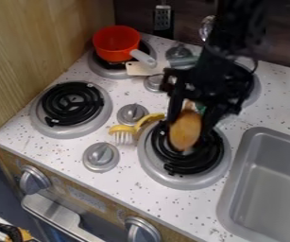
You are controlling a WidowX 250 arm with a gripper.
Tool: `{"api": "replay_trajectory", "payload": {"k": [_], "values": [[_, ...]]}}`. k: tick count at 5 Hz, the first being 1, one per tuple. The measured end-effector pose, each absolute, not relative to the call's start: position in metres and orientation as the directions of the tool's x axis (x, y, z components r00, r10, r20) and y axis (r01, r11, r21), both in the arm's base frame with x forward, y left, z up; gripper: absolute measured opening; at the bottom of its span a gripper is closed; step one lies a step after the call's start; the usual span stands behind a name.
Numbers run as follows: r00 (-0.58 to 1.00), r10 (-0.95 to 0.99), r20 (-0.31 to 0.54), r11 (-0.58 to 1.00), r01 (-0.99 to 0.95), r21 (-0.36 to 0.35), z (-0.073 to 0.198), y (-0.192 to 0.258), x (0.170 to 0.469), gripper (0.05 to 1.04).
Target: Moved the drumstick to the lower right burner
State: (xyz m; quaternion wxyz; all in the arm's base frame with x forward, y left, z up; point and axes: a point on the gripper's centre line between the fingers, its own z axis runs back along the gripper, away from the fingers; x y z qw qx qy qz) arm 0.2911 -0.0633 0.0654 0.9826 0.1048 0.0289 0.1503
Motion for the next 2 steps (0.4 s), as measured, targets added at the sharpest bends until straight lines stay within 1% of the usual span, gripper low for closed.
{"api": "replay_trajectory", "payload": {"k": [1, 2], "values": [[0.962, 0.272, 0.014, 0.948, -0.271, 0.168, 0.0554, -0.0627, 0.2963, 0.659], [0.957, 0.286, 0.052, 0.947, -0.291, 0.138, 0.0591, -0.0701, 0.3044, 0.659]]}}
